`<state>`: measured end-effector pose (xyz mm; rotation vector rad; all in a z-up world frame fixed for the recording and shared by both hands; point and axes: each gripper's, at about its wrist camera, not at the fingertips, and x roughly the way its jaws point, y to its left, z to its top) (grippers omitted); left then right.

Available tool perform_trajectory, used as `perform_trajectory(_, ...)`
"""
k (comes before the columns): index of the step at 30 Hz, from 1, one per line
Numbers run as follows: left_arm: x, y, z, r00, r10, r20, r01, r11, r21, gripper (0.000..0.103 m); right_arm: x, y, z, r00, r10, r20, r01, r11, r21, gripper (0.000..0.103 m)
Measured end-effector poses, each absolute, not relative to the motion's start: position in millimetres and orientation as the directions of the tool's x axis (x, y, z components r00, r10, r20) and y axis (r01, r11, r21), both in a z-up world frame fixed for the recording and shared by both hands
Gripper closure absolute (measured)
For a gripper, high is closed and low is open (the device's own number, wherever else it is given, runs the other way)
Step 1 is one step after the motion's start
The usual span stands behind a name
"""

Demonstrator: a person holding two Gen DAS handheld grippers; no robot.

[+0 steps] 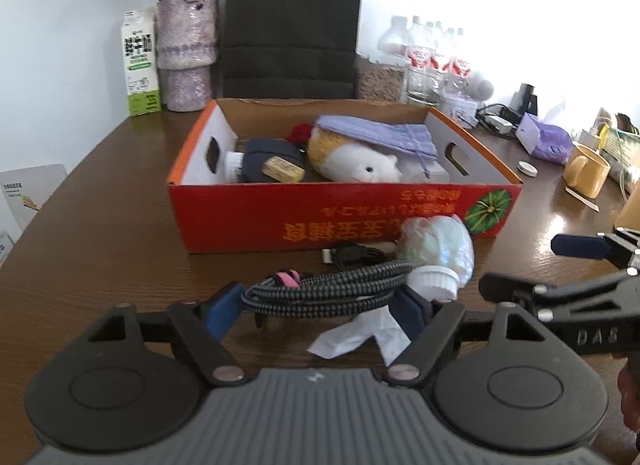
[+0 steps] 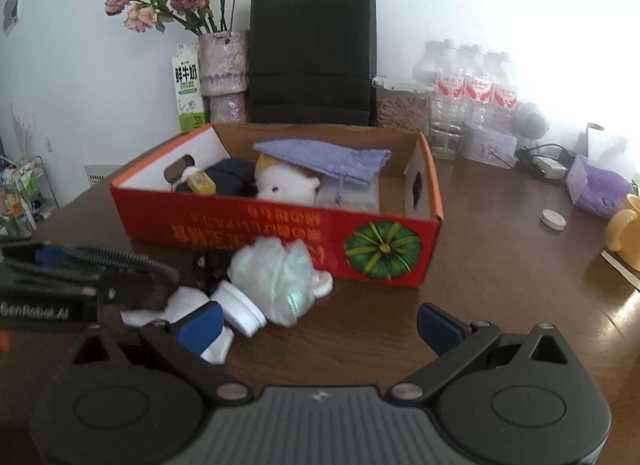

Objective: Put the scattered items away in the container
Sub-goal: 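Grasp the black braided cable with the left tool while the right tool grasps the clear plastic bag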

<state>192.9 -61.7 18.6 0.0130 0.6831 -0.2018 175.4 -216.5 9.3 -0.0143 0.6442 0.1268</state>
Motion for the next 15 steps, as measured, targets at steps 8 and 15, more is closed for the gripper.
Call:
perform_trajectory(8,191.9,-44.3,20.5,0.772,-0.175,-0.611,0.177,0.983,-0.057,0.024,201.8,-197.1,11.6,0.785,0.106,-0.610,-0.118,0.993,0.021,0.000)
perform_trajectory(15,192.9,-30.7,23.6,0.786,-0.164,-0.597,0.159,0.985,-0.063,0.024,222.6,-188.9,0.3,0.761,0.103,-0.640,-0.102,0.994,0.039,0.005)
